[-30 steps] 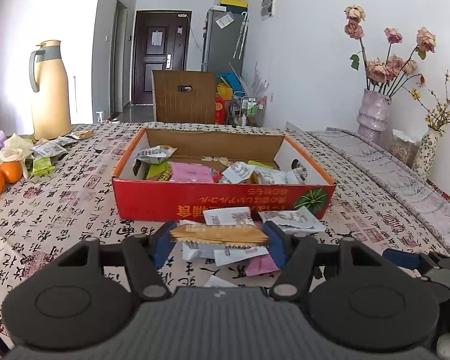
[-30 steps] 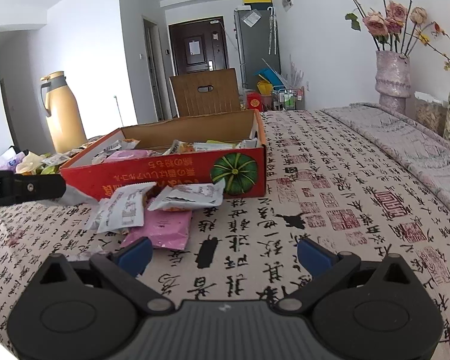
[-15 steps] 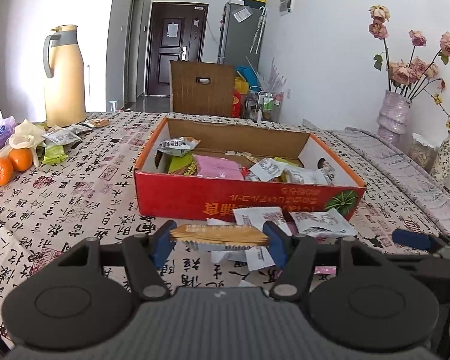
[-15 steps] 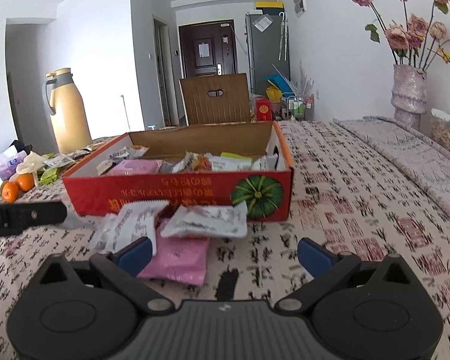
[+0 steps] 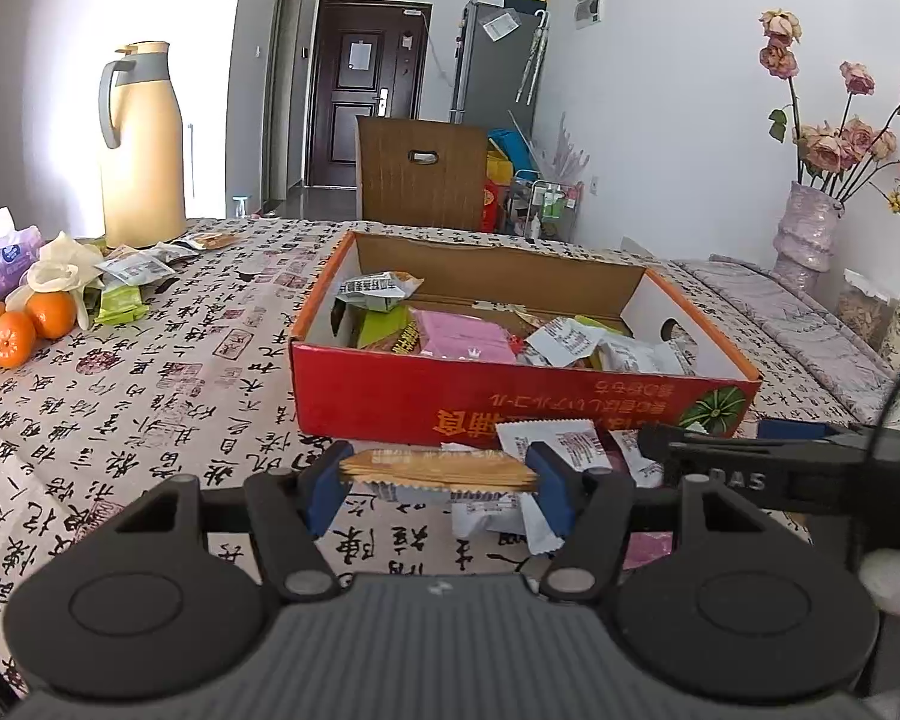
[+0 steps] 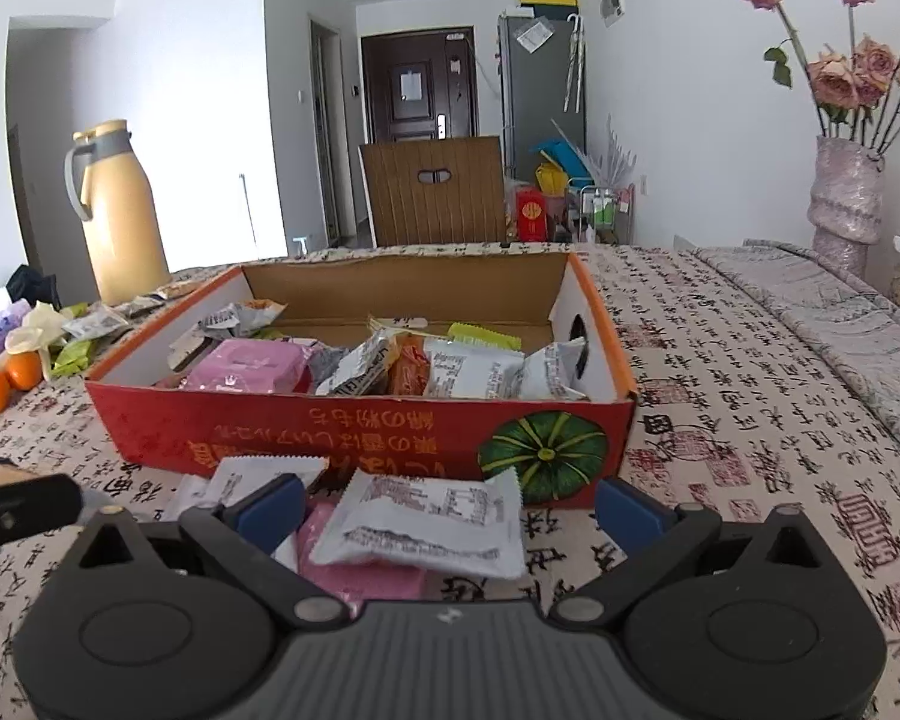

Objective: Organize snacks
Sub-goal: 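Grasp a white wrapped packet with the right gripper while the left gripper holds the cracker packet, then carry the cracker packet and white packet over the box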

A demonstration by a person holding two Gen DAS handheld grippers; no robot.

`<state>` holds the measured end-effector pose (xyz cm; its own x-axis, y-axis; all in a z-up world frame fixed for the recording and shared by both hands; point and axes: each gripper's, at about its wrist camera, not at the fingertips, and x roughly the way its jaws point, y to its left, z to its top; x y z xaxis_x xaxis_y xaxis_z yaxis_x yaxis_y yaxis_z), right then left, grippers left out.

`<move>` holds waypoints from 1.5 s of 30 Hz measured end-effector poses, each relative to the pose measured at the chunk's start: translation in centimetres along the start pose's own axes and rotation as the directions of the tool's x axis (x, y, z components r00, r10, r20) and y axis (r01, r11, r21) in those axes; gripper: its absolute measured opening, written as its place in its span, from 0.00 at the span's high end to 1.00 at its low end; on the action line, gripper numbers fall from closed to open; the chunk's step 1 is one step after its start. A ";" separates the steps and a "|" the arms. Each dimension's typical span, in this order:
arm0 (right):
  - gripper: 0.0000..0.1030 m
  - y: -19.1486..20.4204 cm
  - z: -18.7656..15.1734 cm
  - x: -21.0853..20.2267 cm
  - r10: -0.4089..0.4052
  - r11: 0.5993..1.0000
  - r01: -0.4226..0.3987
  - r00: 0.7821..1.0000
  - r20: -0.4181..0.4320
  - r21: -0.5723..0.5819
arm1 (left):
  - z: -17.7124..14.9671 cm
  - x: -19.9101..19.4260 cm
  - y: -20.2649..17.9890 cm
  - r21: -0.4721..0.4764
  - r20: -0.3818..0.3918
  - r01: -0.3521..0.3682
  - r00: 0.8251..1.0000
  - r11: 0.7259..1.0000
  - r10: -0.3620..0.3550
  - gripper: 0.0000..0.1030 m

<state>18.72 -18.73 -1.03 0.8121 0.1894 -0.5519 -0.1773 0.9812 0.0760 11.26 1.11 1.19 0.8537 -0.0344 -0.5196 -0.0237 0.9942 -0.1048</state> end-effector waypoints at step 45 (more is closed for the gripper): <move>0.47 -1.2 4.2 -2.8 0.045 0.999 -0.043 0.982 0.182 -0.019 | 6.6 0.8 -2.3 0.052 0.145 -0.020 0.989 0.998 0.012 0.37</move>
<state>19.01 -20.30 3.94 0.8910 0.2371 -0.3872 -0.2220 0.9714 0.0839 15.42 -0.54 6.58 0.9198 -0.0073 -0.3924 -0.0134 0.9987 -0.0500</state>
